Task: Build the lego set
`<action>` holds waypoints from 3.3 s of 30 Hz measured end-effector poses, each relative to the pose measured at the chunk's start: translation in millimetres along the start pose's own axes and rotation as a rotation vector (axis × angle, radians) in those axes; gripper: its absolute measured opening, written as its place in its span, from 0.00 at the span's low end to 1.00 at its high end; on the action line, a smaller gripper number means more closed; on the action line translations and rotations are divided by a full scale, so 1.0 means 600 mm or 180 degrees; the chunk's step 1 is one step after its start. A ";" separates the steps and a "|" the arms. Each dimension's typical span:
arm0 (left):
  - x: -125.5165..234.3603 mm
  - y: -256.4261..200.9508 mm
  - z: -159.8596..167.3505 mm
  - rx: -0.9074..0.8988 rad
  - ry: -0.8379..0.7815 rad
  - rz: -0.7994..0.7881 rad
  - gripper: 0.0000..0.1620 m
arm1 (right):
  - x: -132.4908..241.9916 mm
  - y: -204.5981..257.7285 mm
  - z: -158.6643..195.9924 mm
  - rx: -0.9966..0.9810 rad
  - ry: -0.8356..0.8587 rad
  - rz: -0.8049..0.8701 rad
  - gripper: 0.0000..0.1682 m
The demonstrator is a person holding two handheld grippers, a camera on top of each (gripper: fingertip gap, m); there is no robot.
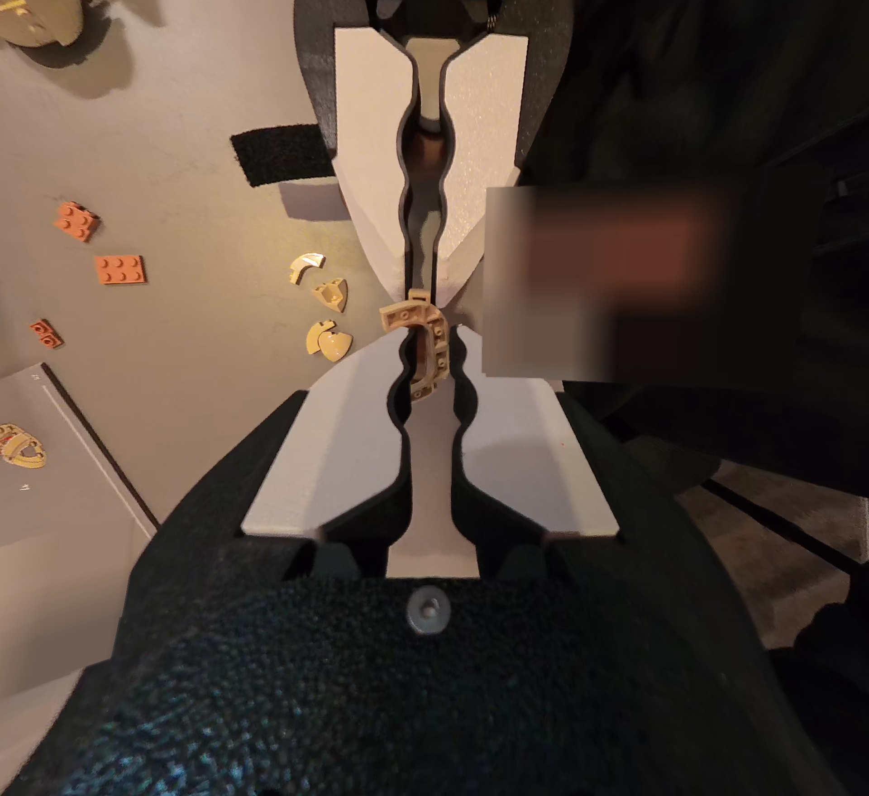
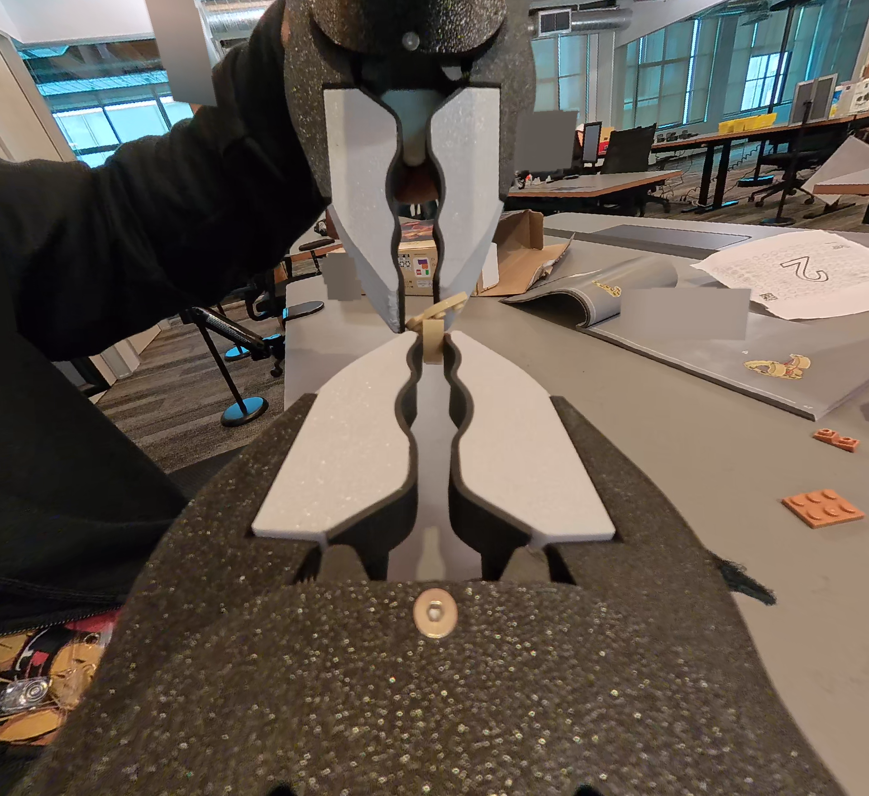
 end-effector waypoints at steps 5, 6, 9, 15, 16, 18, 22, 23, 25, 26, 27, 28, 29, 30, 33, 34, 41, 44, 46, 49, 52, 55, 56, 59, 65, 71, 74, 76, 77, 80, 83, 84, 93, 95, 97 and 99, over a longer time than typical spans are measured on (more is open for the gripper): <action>0.001 0.001 0.005 0.0101 -0.0141 -0.0049 0.08 | 0.001 -0.001 0.000 -0.0016 -0.0019 0.0011 0.04; 0.002 0.002 0.005 0.0129 -0.0176 -0.0046 0.08 | 0.001 -0.001 -0.001 -0.0019 -0.0023 0.0011 0.04; 0.004 0.004 0.008 0.0194 -0.0257 -0.0037 0.08 | 0.001 -0.001 -0.001 -0.0024 -0.0032 0.0006 0.04; 0.006 0.005 0.013 0.0252 -0.0344 0.0065 0.08 | 0.002 -0.001 -0.002 -0.0022 -0.0055 -0.0014 0.04; 0.006 0.005 0.014 0.0250 -0.0346 0.0074 0.08 | 0.002 -0.001 -0.002 -0.0025 -0.0064 -0.0017 0.04; 0.006 0.006 0.014 0.0254 -0.0361 0.0094 0.08 | 0.003 -0.001 -0.002 -0.0036 -0.0077 -0.0023 0.04; 0.006 0.008 0.013 0.0249 -0.0392 0.0079 0.08 | 0.004 -0.002 -0.003 -0.0048 -0.0095 -0.0024 0.04; 0.007 0.008 0.013 0.0246 -0.0410 0.0064 0.08 | 0.004 -0.002 -0.003 -0.0053 -0.0101 -0.0027 0.04; 0.010 0.009 0.011 0.0242 -0.0449 0.0034 0.08 | 0.005 -0.002 -0.003 -0.0065 -0.0111 -0.0033 0.04; 0.011 0.009 0.011 0.0241 -0.0472 0.0018 0.09 | 0.005 -0.002 -0.003 -0.0071 -0.0118 -0.0038 0.04; 0.013 0.009 0.010 0.0238 -0.0498 0.0001 0.09 | 0.005 -0.002 -0.003 -0.0075 -0.0122 -0.0041 0.04; 0.015 0.008 0.009 0.0236 -0.0524 -0.0013 0.09 | 0.005 -0.002 -0.003 -0.0078 -0.0124 -0.0043 0.04; 0.017 0.008 0.009 0.0237 -0.0544 -0.0034 0.10 | 0.005 -0.002 -0.003 -0.0078 -0.0127 -0.0042 0.04; 0.019 0.008 0.010 0.0242 -0.0558 -0.0076 0.10 | 0.005 -0.002 -0.003 -0.0079 -0.0129 -0.0042 0.04; 0.027 0.000 0.011 0.0272 -0.0630 -0.0326 0.12 | 0.006 -0.003 -0.004 -0.0094 -0.0150 -0.0044 0.04; 0.029 -0.007 0.013 0.0256 -0.0642 -0.0464 0.13 | 0.007 -0.003 -0.004 -0.0099 -0.0160 -0.0044 0.04; 0.012 -0.040 0.017 0.0295 -0.0757 -0.1319 0.14 | 0.007 -0.004 -0.004 -0.0113 -0.0173 -0.0043 0.04; 0.007 -0.042 0.013 0.0238 -0.0758 -0.1416 0.12 | 0.007 -0.002 -0.004 -0.0080 -0.0159 -0.0038 0.04; 0.002 -0.043 0.011 0.0147 -0.0739 -0.1443 0.09 | 0.006 -0.002 -0.004 -0.0062 -0.0142 -0.0032 0.04; -0.002 -0.046 0.008 -0.0032 -0.0729 -0.1494 0.06 | 0.005 -0.001 -0.003 -0.0041 -0.0115 -0.0028 0.04; -0.003 -0.047 0.009 -0.0167 -0.0741 -0.1526 0.05 | 0.005 0.000 -0.003 -0.0043 -0.0114 -0.0034 0.04; -0.002 -0.048 0.011 -0.0246 -0.0750 -0.1480 0.05 | 0.003 0.002 -0.003 -0.0012 -0.0080 -0.0049 0.04; -0.001 -0.048 0.012 -0.0266 -0.0758 -0.1449 0.05 | 0.003 0.003 -0.002 0.0010 -0.0063 -0.0053 0.04; 0.005 -0.052 0.018 -0.0309 -0.0808 -0.1200 0.05 | 0.003 0.004 -0.002 0.0048 -0.0034 -0.0055 0.04; 0.008 -0.053 0.023 -0.0143 -0.0893 -0.0498 0.05 | 0.003 0.009 -0.003 0.0131 0.0002 -0.0134 0.04; 0.001 -0.042 0.030 0.0109 -0.1008 -0.0052 0.05 | -0.007 0.020 0.003 0.0381 0.0221 -0.0124 0.04; 0.000 -0.041 0.034 0.0121 -0.1022 0.0092 0.05 | -0.009 0.022 0.005 0.0413 0.0258 -0.0137 0.04; 0.000 -0.041 0.035 0.0124 -0.1024 0.0181 0.05 | -0.009 0.022 0.005 0.0405 0.0259 -0.0144 0.04; 0.000 -0.041 0.035 0.0124 -0.1020 0.0212 0.05 | -0.008 0.021 0.005 0.0401 0.0254 -0.0144 0.04; 0.000 -0.039 0.035 0.0144 -0.0996 0.0249 0.05 | -0.008 0.021 0.004 0.0396 0.0238 -0.0142 0.04; -0.001 -0.037 0.035 0.0195 -0.0955 0.0289 0.05 | -0.008 0.022 0.004 0.0407 0.0255 -0.0134 0.04; -0.002 -0.037 0.035 0.0202 -0.0936 0.0298 0.05 | -0.008 0.022 0.005 0.0414 0.0263 -0.0129 0.04; -0.005 -0.040 0.033 0.0183 -0.0587 0.0402 0.05 | -0.014 0.027 0.010 0.0518 0.0409 -0.0112 0.04; -0.006 -0.041 0.031 0.0164 -0.0446 0.0434 0.05 | -0.016 0.029 0.012 0.0544 0.0462 -0.0112 0.04; -0.009 -0.042 0.030 0.0141 -0.0291 0.0467 0.05 | -0.018 0.030 0.015 0.0576 0.0524 -0.0105 0.04; -0.011 -0.044 0.029 0.0100 -0.0164 0.0510 0.05 | -0.020 0.032 0.017 0.0601 0.0574 -0.0115 0.04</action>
Point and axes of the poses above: each gripper's, where its closed fingertips meet, x back along the fingers, z out of its underside, y = z × x across the jaws, the point moved 7 cm from there along x, back along the fingers, and after that the axes turned 14 degrees about -z, right-handed, at the moved point
